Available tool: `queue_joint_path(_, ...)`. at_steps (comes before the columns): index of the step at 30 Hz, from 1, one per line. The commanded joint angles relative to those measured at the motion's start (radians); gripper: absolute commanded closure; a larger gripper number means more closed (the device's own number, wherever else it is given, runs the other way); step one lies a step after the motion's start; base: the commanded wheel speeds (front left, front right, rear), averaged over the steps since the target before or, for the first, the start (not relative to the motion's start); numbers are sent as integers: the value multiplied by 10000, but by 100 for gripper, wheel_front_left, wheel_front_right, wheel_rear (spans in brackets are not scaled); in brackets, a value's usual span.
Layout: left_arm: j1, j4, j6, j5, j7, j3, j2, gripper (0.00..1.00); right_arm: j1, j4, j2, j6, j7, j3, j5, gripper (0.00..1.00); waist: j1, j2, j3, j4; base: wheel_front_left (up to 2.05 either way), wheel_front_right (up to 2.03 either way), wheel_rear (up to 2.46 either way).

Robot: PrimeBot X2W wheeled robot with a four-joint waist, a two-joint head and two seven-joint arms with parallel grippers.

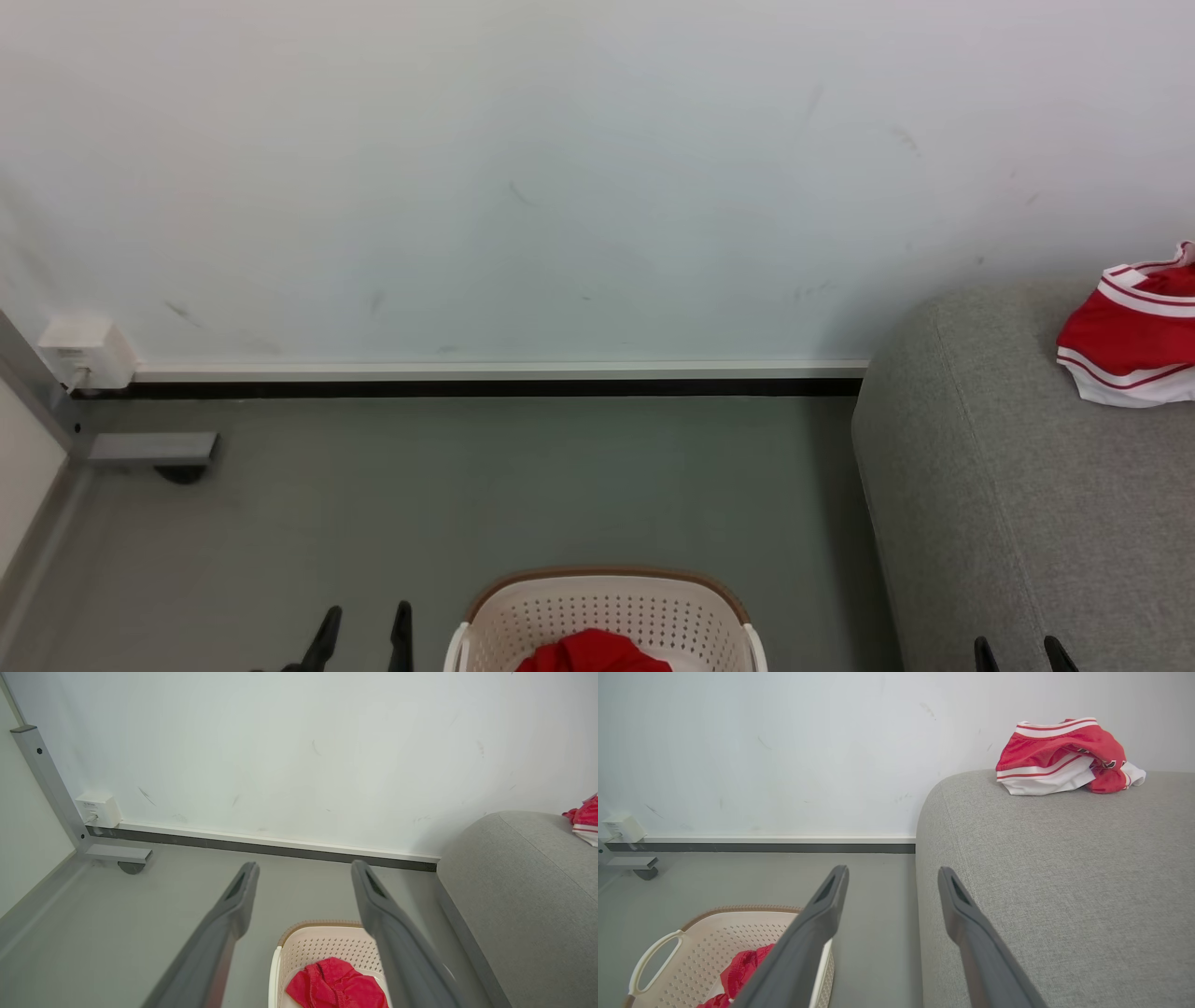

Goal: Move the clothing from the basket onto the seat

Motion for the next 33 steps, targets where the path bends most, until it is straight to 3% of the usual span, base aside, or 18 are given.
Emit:
queue_joint_path(1,-51,6,-27,119,-1,43,21,0,-67,15,23,-25,7,-1,16,0,-1,0,11,-13,0,0,0)
queue_joint_path(12,-176,85,-124,275,-1,76,-2,0,-209,-156,26,-24,7,99,3,0,-1,0,134,-129,0,0,0)
queue_joint_path(20,-685,519,-304,266,-1,-412,-4,0,-425,-584,-105,-25,7,146,-51,0,-1,0,459,-533,0,0,0)
queue_joint_path(27,-1964,1622,-380,478,1,-1184,-3,0,-901,-1137,-336,-24,8,266,93,0,-1,0,1353,-1110,0,0,0)
queue_joint_path(33,-3257,2995,-409,683,640,-1909,-1,0,-1459,-1608,-535,-26,8,346,158,0,-1,0,2337,-1771,0,0,0)
